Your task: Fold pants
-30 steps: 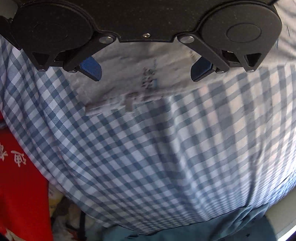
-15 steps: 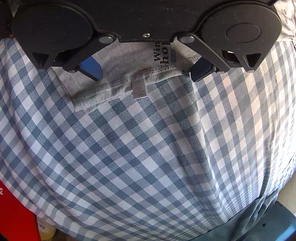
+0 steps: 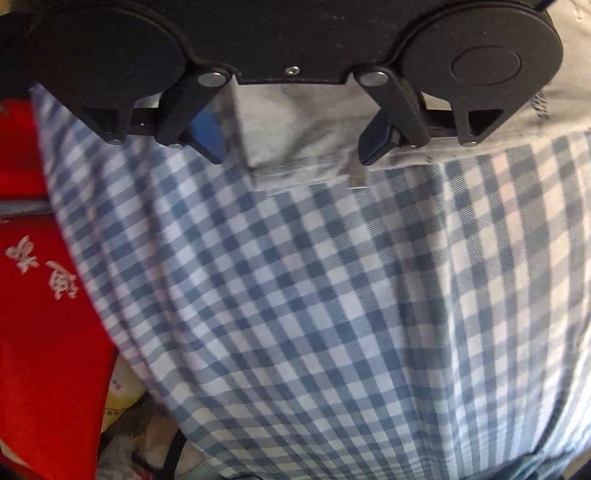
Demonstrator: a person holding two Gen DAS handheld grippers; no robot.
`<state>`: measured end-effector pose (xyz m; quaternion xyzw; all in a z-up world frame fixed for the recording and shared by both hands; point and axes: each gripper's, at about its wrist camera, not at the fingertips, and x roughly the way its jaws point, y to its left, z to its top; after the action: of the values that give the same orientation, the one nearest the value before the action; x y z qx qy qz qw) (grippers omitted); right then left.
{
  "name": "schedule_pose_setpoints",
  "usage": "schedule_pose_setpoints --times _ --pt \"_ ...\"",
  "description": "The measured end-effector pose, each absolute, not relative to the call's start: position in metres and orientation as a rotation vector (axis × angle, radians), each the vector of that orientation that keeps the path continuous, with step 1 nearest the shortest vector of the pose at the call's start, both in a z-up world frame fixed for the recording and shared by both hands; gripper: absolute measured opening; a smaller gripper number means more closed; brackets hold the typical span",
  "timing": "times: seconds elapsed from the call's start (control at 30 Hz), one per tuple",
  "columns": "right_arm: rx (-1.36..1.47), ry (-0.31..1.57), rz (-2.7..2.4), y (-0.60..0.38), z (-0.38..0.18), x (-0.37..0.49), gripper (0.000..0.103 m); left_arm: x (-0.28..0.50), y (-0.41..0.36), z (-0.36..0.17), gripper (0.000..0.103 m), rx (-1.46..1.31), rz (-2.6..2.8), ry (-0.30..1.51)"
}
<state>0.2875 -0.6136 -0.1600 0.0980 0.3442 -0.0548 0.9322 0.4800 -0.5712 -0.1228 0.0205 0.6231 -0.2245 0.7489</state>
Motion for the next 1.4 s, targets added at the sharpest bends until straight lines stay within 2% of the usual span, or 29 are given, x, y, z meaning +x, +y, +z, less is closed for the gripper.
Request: schedule_pose_setpoints --times 0.13,0.33,0.43,0.5,0.6,0.67,0.8,0.9,1.23,1.3,1.37,1.4 --pt "0.049 0.687 -0.088 -0.59 -0.151 0.289 0.011 0.482 -0.581 -0.124 0.078 0.029 -0.5 1.405" --pt "-0.129 0.676 -0.046 -0.562 -0.145 0.292 0.011 0.475 -0.597 -0.128 0.076 0.155 -0.503 1.432" --pt "-0.179 0.674 -0.027 -0.553 -0.145 0.293 0.011 0.472 -0.6 -0.132 0.063 0.234 -0.491 1.436" --pt "-0.193 0.675 -0.018 -0.55 -0.144 0.293 0.011 0.47 -0.6 -0.134 0.035 0.273 -0.488 1.434" --pt "-0.197 0.672 -0.011 -0.547 -0.143 0.292 0.011 0.469 -0.59 -0.135 0.01 0.239 -0.47 1.413" --pt "-0.185 0.67 -0.015 -0.547 -0.141 0.293 0.011 0.468 -0.58 -0.133 0.006 0.158 -0.476 1.397" --pt "-0.167 0.677 -0.033 -0.55 -0.14 0.29 0.014 0.468 -0.567 -0.131 0.005 0.044 -0.457 1.386" --pt "-0.153 0.693 -0.042 -0.552 -0.141 0.287 0.022 0.469 -0.559 -0.127 0.004 -0.016 -0.45 1.378" --pt "-0.163 0.655 -0.021 -0.537 -0.125 0.281 0.023 0.464 -0.524 -0.098 0.004 -0.099 -0.461 1.338" --pt "-0.188 0.632 -0.008 -0.53 -0.12 0.278 0.021 0.462 -0.509 -0.091 0.004 -0.131 -0.465 1.33" --pt "-0.206 0.613 0.017 -0.52 -0.113 0.275 0.012 0.459 -0.493 -0.083 0.004 -0.155 -0.469 1.316" --pt "-0.21 0.603 0.035 -0.516 -0.109 0.274 0.01 0.457 -0.482 -0.078 0.004 -0.171 -0.471 1.305"
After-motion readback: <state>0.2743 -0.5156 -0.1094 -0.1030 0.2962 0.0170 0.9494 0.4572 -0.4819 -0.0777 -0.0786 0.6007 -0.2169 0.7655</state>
